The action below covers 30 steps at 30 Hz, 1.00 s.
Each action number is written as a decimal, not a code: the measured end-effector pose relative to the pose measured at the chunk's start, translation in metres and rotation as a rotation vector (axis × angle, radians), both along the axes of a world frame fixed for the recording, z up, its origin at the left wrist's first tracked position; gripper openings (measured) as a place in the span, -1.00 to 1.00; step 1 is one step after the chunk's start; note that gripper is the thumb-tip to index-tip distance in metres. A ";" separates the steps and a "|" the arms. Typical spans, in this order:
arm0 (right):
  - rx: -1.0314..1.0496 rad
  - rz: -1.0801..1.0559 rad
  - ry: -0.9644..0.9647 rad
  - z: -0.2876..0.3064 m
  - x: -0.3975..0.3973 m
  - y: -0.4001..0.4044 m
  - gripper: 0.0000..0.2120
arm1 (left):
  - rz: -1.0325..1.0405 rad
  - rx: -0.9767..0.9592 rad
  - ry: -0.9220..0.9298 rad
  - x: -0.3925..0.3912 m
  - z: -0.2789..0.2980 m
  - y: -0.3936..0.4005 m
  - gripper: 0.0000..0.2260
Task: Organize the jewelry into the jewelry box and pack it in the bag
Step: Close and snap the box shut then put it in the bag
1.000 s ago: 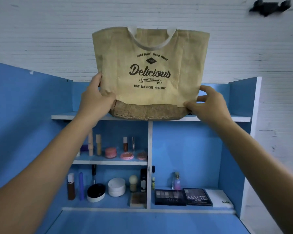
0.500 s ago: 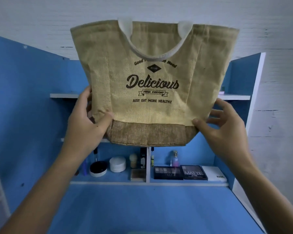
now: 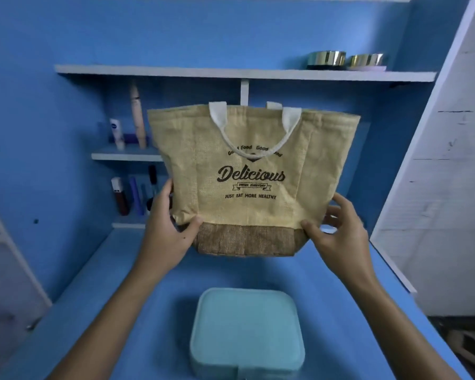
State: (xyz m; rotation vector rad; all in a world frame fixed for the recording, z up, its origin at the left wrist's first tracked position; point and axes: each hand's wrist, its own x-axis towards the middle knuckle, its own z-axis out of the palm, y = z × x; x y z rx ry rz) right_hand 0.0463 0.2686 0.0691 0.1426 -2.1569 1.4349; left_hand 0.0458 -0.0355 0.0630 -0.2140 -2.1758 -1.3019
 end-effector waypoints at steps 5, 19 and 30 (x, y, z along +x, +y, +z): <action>0.036 0.007 -0.116 -0.040 -0.003 -0.001 -0.44 | -0.008 0.004 -0.116 -0.003 -0.048 -0.004 -0.20; 0.057 -0.024 -0.249 -0.083 0.001 -0.004 -0.45 | 0.005 0.086 -0.228 0.005 -0.090 -0.010 -0.27; 0.156 -0.033 -0.169 -0.071 0.059 -0.009 -0.58 | -0.114 -0.132 -0.078 0.076 -0.072 0.002 -0.77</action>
